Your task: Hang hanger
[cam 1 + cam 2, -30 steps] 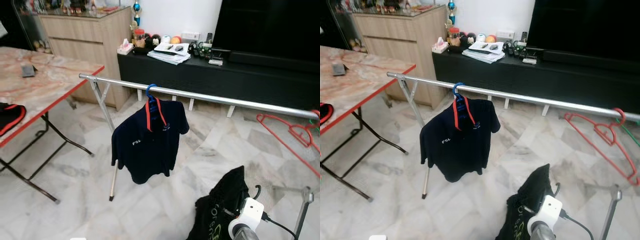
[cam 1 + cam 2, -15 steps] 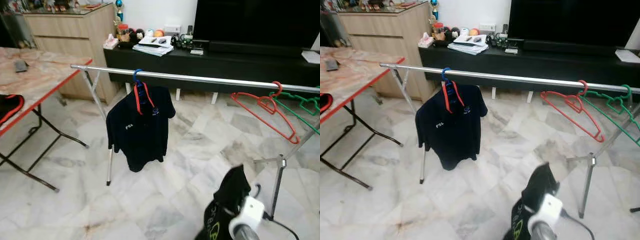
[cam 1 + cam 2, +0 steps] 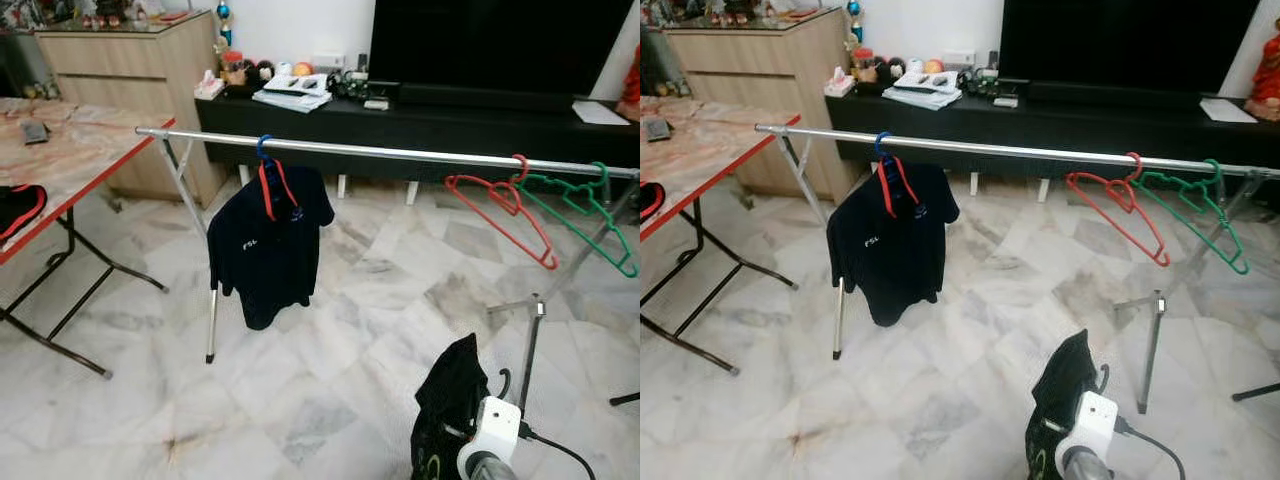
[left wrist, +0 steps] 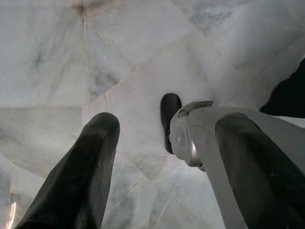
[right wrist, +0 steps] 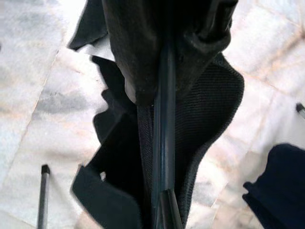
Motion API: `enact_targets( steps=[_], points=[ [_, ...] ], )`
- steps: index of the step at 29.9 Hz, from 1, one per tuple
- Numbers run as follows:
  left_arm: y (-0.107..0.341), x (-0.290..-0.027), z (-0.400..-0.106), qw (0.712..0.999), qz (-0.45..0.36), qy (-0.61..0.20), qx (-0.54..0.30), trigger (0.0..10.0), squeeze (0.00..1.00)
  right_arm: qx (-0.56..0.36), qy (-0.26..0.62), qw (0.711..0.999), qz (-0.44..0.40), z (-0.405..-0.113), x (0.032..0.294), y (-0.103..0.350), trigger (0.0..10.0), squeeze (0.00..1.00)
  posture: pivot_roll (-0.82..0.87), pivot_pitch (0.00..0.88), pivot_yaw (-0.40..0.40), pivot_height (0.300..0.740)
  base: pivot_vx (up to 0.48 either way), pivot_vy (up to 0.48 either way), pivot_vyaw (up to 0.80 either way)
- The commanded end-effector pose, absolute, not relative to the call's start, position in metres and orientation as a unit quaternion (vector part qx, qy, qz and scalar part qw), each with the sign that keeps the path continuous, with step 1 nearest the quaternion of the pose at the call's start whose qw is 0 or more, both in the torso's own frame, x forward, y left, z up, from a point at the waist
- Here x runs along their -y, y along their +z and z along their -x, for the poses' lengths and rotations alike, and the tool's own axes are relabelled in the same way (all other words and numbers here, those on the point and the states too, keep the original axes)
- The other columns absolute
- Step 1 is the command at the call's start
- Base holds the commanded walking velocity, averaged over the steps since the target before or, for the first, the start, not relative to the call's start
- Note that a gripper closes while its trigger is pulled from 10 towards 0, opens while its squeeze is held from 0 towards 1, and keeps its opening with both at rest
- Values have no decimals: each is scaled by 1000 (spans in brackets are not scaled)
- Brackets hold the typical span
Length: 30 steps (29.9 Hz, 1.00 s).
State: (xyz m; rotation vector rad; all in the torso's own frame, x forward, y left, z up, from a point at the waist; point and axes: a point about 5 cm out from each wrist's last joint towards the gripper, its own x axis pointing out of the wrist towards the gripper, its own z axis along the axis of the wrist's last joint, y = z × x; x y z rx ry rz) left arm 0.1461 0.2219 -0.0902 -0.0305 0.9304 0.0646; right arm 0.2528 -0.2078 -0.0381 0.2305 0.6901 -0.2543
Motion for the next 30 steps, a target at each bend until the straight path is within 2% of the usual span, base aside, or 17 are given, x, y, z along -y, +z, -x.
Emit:
enact_targets(
  steps=[1,6,7,9,14,15,17,18,20,23,29,30],
  points=[
    [-89,-226,-146,894,1,24,-448,10000,0,-333,-108,932,-92,-259,209,-33,10000,0,59,37,-15,740,0,0,0],
    [-83,-232,-155,906,-14,10,-422,10000,0,-359,8,933,35,-261,199,-33,10000,0,60,39,-17,740,0,0,0],
    [-78,-236,-161,913,-22,3,-407,10000,0,-357,71,927,86,-264,194,-31,10000,0,62,40,-20,740,0,0,0],
    [-69,-232,-181,923,-39,-21,-382,10000,0,-353,137,914,147,-267,191,-28,10000,0,60,40,-21,740,0,0,0],
    [-55,-214,-214,934,-74,-75,-342,10000,0,-346,219,887,215,-272,188,-22,10000,0,61,38,-24,740,0,0,0],
    [-49,-209,-222,936,-93,-98,-326,10000,0,-343,253,873,238,-273,186,-20,10000,0,63,36,-26,740,0,0,0],
    [-41,-200,-233,930,-145,-157,-298,10000,0,-332,314,848,270,-276,182,-15,10000,0,66,37,-26,740,0,0,0],
    [-41,-200,-233,930,-145,-157,-298,10000,0,-332,314,848,270,-276,182,-15,10000,0,66,37,-26,740,0,0,0],
    [-36,-194,-239,918,-196,-208,-277,10000,0,-317,380,823,279,-279,177,-8,10000,0,68,36,-28,740,0,0,0],
    [-30,-192,-244,911,-220,-234,-257,10000,0,-312,437,792,291,-279,176,-2,10000,0,67,33,-34,740,0,0,0],
    [-24,-182,-250,884,-271,-299,-236,10000,0,-297,503,741,332,-286,181,13,10000,0,72,36,-53,740,0,0,0],
    [-24,-182,-250,884,-271,-299,-236,10000,0,-297,503,741,332,-286,181,13,10000,0,72,36,-53,740,0,0,0]
  ],
)
